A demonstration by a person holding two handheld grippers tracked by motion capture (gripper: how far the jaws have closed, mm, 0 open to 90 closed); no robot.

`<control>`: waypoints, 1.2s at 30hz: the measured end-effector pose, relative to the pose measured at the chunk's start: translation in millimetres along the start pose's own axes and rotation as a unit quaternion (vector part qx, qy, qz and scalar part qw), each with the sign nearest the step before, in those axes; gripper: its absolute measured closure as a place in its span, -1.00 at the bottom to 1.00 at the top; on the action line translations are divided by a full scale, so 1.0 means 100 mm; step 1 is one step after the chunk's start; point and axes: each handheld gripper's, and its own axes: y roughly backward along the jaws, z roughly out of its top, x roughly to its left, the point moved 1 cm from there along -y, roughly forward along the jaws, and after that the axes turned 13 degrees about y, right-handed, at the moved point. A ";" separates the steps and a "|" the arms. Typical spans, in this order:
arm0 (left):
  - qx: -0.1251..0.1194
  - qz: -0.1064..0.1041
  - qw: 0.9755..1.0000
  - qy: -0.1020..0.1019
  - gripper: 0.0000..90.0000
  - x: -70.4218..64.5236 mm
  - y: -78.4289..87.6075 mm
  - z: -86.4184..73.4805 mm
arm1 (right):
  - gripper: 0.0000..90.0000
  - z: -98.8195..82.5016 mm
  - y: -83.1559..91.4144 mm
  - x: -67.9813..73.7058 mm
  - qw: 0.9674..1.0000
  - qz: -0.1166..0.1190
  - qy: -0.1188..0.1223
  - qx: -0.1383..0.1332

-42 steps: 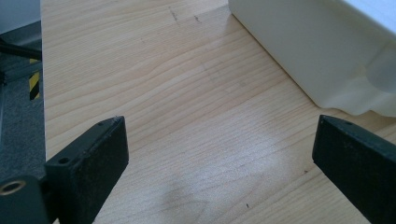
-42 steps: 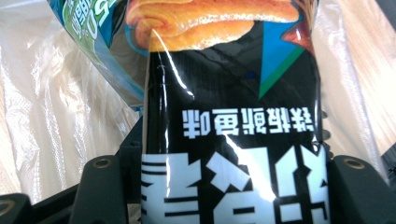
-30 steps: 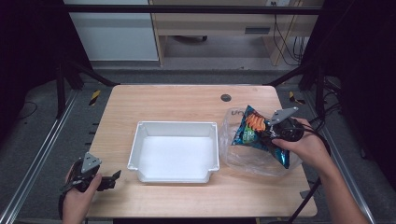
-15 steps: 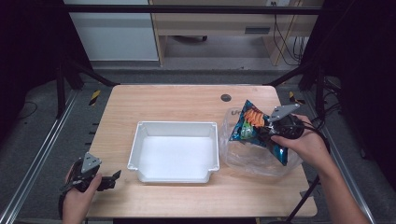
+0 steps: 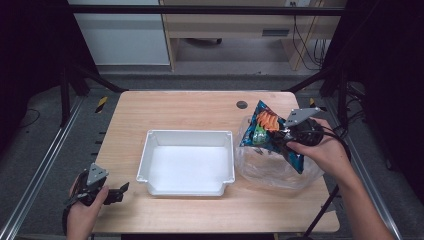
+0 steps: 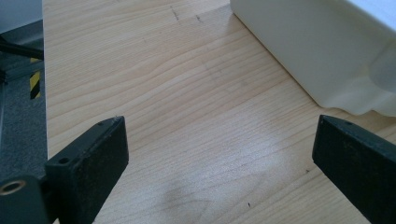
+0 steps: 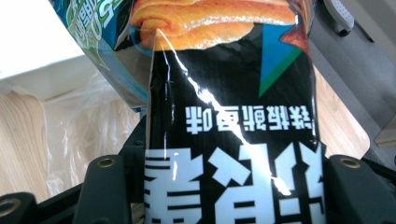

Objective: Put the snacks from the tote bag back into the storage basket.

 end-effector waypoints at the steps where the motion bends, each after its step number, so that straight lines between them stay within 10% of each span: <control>1: 0.000 0.000 1.000 0.001 -0.93 0.00 0.00 0.00 | -0.08 0.02 0.00 0.00 1.000 -0.002 -0.001 -0.002; 36: -0.002 0.008 1.000 0.000 -0.93 0.00 0.00 -0.01 | -0.08 0.82 -0.25 0.15 0.998 0.011 0.032 -0.046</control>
